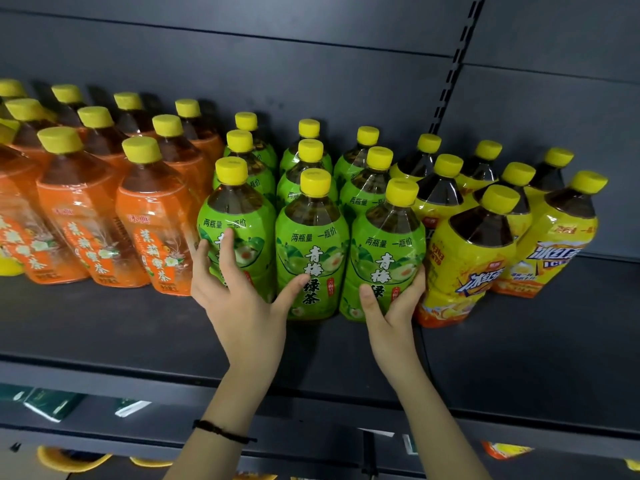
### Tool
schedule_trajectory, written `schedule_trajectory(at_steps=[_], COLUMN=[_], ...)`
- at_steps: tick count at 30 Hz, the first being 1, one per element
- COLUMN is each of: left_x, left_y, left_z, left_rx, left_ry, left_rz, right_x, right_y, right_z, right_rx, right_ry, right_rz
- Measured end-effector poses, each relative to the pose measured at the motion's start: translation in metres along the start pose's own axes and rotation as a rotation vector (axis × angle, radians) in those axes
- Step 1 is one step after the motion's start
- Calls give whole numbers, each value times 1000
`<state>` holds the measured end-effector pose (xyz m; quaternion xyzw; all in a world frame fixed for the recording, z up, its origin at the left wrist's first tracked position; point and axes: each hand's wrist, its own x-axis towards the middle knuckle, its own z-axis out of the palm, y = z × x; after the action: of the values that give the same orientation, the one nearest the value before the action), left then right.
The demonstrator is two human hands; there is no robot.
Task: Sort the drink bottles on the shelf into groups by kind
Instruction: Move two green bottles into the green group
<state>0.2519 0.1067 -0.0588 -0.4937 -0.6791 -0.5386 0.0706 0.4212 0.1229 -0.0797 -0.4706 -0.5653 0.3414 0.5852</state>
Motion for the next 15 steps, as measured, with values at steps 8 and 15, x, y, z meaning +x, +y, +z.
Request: schedule_trajectory(at_steps=[8, 15], left_x=[-2, -31], left_y=[-5, -18], left_z=[-12, -28], left_rx=[-35, -273], left_ry=[-41, -285], left_rz=[12, -69], right_x=[-1, -20], right_y=[1, -5], right_z=[2, -17], right_rx=[-56, -144], right_ry=[57, 259], right_rz=[4, 37])
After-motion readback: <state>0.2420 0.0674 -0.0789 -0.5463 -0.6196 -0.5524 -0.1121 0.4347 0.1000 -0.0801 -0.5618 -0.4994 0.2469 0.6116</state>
